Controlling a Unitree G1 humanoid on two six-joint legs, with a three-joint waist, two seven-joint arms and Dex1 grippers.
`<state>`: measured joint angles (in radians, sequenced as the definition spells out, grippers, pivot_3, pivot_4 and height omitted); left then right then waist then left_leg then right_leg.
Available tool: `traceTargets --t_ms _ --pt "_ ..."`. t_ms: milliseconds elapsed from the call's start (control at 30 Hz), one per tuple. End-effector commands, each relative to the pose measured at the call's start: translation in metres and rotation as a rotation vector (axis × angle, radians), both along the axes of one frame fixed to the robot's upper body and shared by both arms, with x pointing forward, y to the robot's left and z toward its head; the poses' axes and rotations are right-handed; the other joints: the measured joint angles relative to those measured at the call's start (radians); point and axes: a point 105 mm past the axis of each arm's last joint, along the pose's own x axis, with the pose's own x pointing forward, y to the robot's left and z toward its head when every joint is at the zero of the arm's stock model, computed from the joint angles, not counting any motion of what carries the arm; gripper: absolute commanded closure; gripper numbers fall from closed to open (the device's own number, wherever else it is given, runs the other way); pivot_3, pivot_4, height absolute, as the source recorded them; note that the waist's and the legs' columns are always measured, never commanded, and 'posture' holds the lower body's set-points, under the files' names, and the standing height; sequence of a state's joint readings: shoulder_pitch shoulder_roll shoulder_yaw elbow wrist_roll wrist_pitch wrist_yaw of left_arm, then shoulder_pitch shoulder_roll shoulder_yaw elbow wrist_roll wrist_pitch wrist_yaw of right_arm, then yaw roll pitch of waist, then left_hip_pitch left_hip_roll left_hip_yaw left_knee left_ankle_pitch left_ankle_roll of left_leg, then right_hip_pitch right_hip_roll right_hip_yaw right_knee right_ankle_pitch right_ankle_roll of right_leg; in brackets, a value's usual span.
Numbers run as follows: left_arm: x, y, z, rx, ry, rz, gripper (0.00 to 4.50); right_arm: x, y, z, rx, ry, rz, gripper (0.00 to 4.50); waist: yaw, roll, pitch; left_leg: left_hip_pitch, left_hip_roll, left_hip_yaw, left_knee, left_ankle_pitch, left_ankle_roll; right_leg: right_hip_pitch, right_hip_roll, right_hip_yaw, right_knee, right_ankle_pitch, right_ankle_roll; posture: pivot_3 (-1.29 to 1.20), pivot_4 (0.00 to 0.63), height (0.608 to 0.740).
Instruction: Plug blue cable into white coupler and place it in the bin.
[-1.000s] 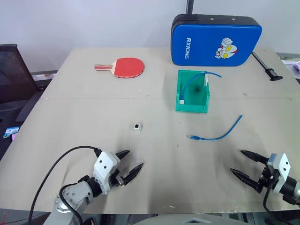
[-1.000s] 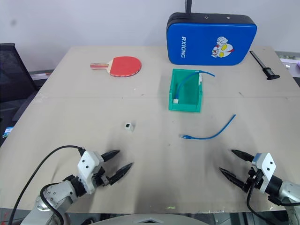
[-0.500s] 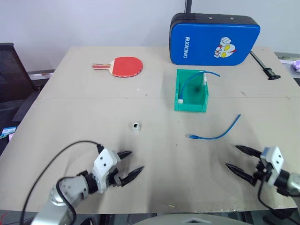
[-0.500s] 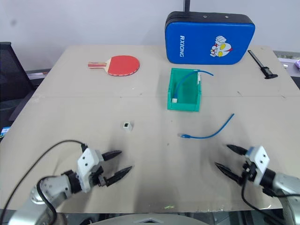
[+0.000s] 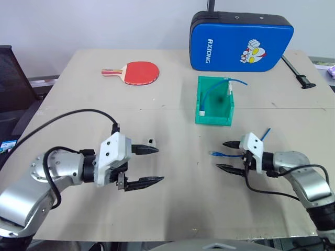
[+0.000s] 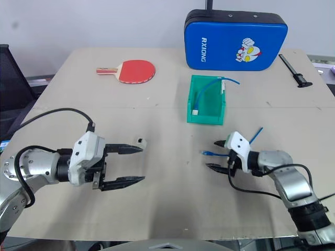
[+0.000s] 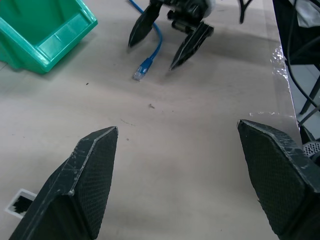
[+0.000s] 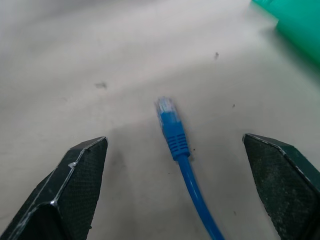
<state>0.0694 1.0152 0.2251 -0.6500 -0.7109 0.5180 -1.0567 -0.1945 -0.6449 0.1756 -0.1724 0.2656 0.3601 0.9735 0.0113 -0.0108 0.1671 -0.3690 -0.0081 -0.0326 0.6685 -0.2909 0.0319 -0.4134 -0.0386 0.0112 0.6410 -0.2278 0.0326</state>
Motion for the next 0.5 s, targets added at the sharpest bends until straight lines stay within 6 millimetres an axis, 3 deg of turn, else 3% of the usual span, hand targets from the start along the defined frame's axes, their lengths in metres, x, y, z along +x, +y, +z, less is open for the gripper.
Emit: traceTargets --t_ms 33,267,467,500 --pt "-0.001 -0.002 0.006 0.010 -0.026 -0.005 0.58 0.003 0.002 0.000 -0.043 0.000 0.021 1.12 0.000 0.000 0.000 0.000 0.000 0.000 0.000 0.000 0.000 0.000 0.000 0.000 0.000 0.000 0.000 0.00 0.150 0.740" --pt "0.002 0.000 0.004 0.023 -0.036 0.026 0.58 0.010 0.015 0.000 -0.044 -0.008 0.055 4.46 -0.002 0.000 0.000 0.000 0.000 0.000 0.000 0.000 0.000 0.000 0.000 0.000 0.001 0.000 0.000 0.00 0.150 0.740" --pt "0.011 -0.002 0.002 0.028 -0.046 0.035 0.58 0.032 0.043 0.006 -0.063 -0.066 0.118 4.46 -0.020 0.000 0.000 0.001 0.001 0.000 0.000 0.000 0.000 0.000 0.001 0.001 0.002 0.000 0.000 0.00 0.150 0.740" --pt "0.014 -0.002 0.001 0.033 -0.048 0.040 0.58 0.033 0.046 0.004 -0.081 -0.064 0.142 4.10 -0.023 0.000 0.000 0.002 0.000 0.000 0.000 0.000 0.000 0.000 0.002 0.001 0.002 0.000 0.000 0.00 0.150 0.740"
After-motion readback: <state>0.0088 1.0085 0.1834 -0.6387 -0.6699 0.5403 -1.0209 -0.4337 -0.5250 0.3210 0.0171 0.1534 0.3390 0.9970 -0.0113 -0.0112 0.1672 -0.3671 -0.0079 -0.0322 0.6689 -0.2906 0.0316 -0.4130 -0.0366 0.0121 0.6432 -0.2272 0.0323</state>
